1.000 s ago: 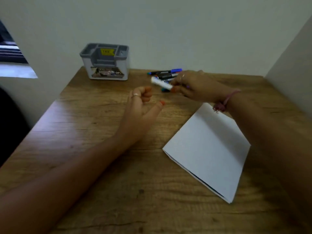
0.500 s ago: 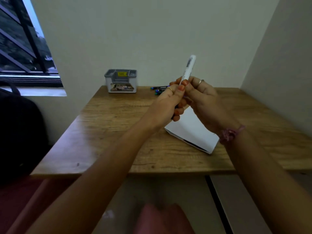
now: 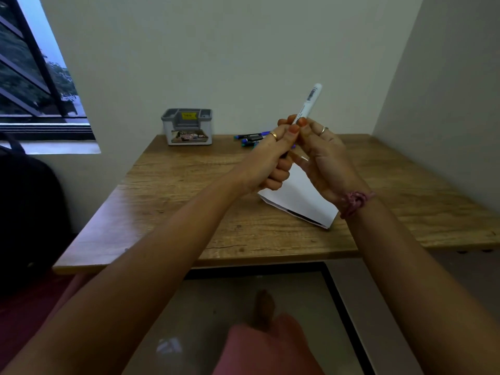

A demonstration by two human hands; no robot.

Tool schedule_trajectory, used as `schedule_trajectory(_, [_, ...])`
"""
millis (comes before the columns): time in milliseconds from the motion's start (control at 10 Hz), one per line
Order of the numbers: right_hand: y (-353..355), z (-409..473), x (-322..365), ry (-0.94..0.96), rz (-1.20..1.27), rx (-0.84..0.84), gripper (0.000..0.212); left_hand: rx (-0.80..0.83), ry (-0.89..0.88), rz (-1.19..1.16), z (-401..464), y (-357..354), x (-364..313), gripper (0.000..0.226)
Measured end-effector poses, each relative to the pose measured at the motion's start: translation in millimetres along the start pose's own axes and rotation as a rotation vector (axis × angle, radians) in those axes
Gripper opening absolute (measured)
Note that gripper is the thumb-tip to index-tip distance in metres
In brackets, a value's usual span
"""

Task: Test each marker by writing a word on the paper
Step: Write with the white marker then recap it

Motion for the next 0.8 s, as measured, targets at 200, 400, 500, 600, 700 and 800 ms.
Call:
schedule_trajectory(200, [37.7,11.0,-14.0,-0.081,0.025,-0.242,0.021,-0.067,0.110,0.158,8.3,71.0,23.1,0.073])
schedule_trajectory(400, [64.7,5.9,-55.7,-0.315,0.224,-0.295,0.016,0.018,0.065,1.011,49.9,115.1,56.8,0.052])
schedule_trajectory(500, [70.2,9.8,-64.6,-0.433,0.107,-0.008,0.007,0.394,0.164,1.320,65.3,111.5,59.8,0.066])
schedule_trajectory(600, [76.4,13.6,-68.7,-0.510,-0.002,0.197,0.015,0.530,0.166,1.517,69.7,116.5,65.3,0.071])
schedule_trajectory(700, [85.0,15.8,-75.9,-0.639,-0.054,0.179,0.026,0.489,0.113,1.501,61.5,112.8,65.0,0.074])
schedule_trajectory(800, [83.4,21.4,-78.5,-0.635,-0.239,0.343,0.021,0.434,0.093,1.337,60.5,119.4,75.4,0.067])
Point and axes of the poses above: each hand's wrist, its own z-axis towards the middle knuckle, its own y-axis out of the back of the hand, x = y × z, the point moved 2 cm from there along z, towards the middle knuckle, and after that the axes turned 13 degrees about x, right-handed, at the moved point
